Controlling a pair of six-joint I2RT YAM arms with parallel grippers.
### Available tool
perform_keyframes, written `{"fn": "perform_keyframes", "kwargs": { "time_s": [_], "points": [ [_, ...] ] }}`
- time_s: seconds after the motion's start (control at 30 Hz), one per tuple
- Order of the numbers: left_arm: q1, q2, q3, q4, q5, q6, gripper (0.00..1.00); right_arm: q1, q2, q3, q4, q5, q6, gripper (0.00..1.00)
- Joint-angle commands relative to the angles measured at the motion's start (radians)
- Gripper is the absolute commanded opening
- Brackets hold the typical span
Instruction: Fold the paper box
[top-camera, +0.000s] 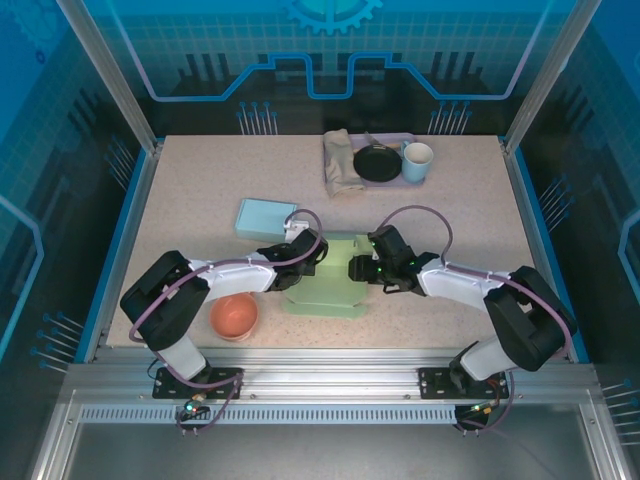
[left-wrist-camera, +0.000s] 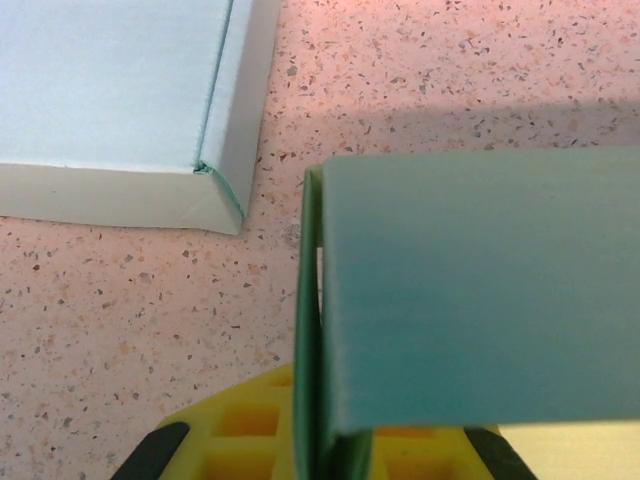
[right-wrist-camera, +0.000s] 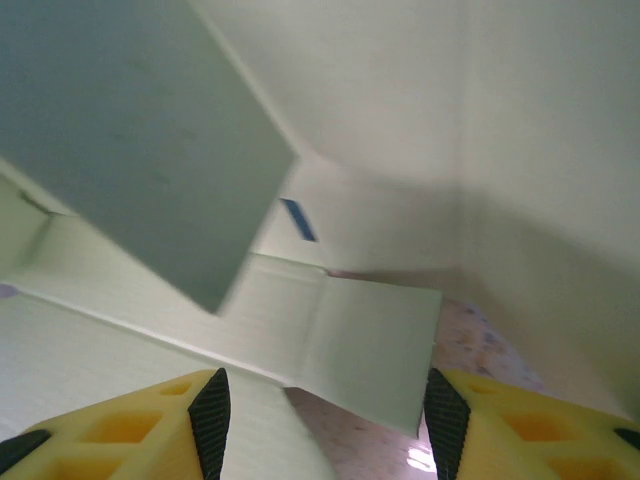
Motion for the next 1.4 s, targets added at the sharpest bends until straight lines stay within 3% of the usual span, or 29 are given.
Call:
{"fn": "perform_keyframes", "kwargs": {
  "time_s": [0.0,0.6,0.87,1.03,1.17,1.3,1.37],
  "points": [
    [-0.001,-0.021,0.017,-0.027,0.001,-0.013,0.08,0.037,-0.009,0.024,0.07,-0.05,-0.048,0.56],
    [-0.002,-0.022,0.002,-0.018,0.008,-0.03,0.08,0.096,0.137,0.056,0.144,-0.122,0.048,0.56],
    [-0.002,-0.037,-0.009,-0.019,-0.002,-0.013,0.08,0.087,-0.034,0.151,-0.122,-0.022,-0.146,0.56],
    [-0.002,-0.052,-0.025,0.009,-0.006,0.01,0.08,0.07,-0.151,0.235,-0.34,0.091,-0.394,0.58],
    [-0.002,-0.06,-0.035,0.039,-0.007,0.042,0.08,-0.043,-0.201,0.25,-0.433,0.138,-0.551,0.59],
    [-0.002,-0.07,-0.046,0.057,-0.006,0.052,0.08,-0.224,-0.226,0.223,-0.472,0.133,-0.51,0.59],
    [-0.002,-0.07,-0.052,0.063,-0.005,0.053,0.08,-0.269,-0.243,0.165,-0.428,0.114,-0.498,0.58]
  ]
}}
